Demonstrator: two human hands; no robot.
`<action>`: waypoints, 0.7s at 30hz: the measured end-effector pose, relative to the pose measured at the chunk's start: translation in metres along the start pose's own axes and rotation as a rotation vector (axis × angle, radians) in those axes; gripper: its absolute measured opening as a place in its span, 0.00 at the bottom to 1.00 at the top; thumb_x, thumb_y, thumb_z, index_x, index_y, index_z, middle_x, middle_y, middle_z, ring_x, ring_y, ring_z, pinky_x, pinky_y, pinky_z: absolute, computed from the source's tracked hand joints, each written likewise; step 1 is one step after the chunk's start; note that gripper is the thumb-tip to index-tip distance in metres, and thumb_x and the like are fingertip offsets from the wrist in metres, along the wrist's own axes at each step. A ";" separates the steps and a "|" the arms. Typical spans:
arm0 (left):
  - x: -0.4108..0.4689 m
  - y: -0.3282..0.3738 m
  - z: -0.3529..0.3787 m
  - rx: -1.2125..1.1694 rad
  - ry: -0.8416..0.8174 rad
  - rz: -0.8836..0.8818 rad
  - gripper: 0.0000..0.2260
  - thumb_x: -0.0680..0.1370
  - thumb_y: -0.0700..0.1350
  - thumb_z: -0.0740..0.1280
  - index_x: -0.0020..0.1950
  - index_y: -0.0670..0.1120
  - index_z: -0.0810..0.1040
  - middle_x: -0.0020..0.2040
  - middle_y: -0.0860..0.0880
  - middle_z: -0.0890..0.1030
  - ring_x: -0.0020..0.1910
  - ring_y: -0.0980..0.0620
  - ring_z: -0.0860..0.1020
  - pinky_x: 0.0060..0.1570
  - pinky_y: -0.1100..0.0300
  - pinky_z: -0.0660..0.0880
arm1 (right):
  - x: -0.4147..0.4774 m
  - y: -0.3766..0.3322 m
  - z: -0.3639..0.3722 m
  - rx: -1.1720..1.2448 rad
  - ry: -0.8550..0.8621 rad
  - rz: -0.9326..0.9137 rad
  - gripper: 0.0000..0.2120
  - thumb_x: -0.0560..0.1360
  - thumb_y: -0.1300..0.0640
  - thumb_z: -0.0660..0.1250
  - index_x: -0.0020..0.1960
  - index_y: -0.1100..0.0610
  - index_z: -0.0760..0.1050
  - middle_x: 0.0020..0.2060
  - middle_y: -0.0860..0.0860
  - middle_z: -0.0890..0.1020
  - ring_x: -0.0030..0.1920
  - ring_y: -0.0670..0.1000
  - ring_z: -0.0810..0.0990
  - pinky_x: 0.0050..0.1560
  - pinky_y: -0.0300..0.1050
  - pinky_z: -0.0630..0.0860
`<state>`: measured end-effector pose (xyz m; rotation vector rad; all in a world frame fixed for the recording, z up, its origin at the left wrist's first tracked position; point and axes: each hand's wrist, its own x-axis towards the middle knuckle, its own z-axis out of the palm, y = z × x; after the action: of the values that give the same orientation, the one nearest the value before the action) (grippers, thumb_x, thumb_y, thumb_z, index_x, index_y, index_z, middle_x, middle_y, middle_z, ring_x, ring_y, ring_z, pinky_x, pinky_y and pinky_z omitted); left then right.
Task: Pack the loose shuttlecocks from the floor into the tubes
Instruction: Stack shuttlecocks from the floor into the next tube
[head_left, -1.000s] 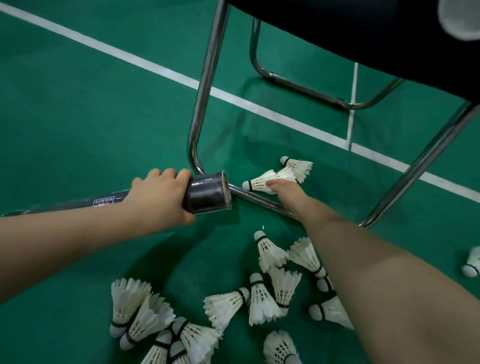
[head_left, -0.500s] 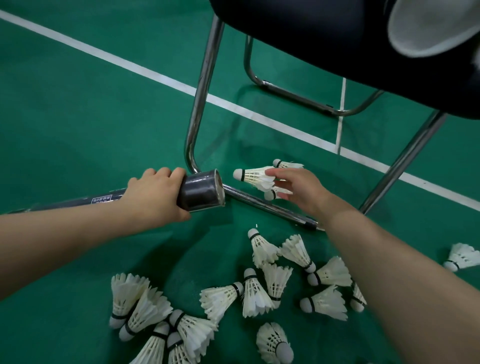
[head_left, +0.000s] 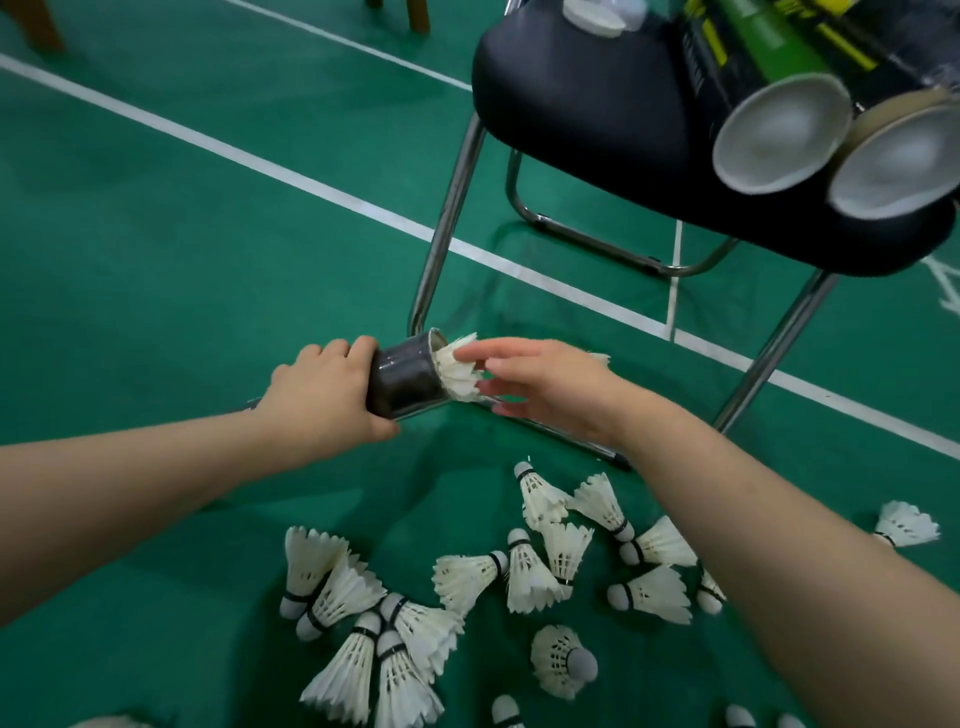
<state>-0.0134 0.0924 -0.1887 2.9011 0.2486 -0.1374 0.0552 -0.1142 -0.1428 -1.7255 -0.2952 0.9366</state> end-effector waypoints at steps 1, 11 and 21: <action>-0.003 -0.001 -0.001 0.003 0.001 0.001 0.30 0.67 0.61 0.70 0.62 0.49 0.65 0.57 0.47 0.73 0.56 0.45 0.71 0.49 0.51 0.69 | -0.001 -0.003 0.006 -0.007 -0.044 0.008 0.13 0.79 0.62 0.57 0.53 0.49 0.77 0.51 0.48 0.79 0.50 0.45 0.77 0.60 0.47 0.71; 0.000 0.010 0.005 0.104 0.004 0.119 0.30 0.67 0.63 0.68 0.62 0.49 0.65 0.57 0.49 0.73 0.56 0.46 0.72 0.51 0.51 0.70 | 0.014 0.009 0.034 -0.118 -0.158 0.102 0.16 0.78 0.61 0.60 0.63 0.49 0.67 0.65 0.50 0.73 0.66 0.48 0.69 0.65 0.54 0.68; 0.050 0.035 0.020 0.077 -0.009 0.118 0.30 0.66 0.62 0.69 0.60 0.48 0.66 0.55 0.47 0.74 0.55 0.44 0.71 0.52 0.50 0.70 | 0.046 0.019 -0.030 0.036 0.213 0.038 0.06 0.77 0.53 0.63 0.46 0.54 0.76 0.39 0.52 0.80 0.41 0.48 0.78 0.44 0.42 0.74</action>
<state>0.0407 0.0622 -0.2062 2.9817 0.0724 -0.1432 0.1021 -0.1143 -0.1775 -1.7859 -0.1053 0.7723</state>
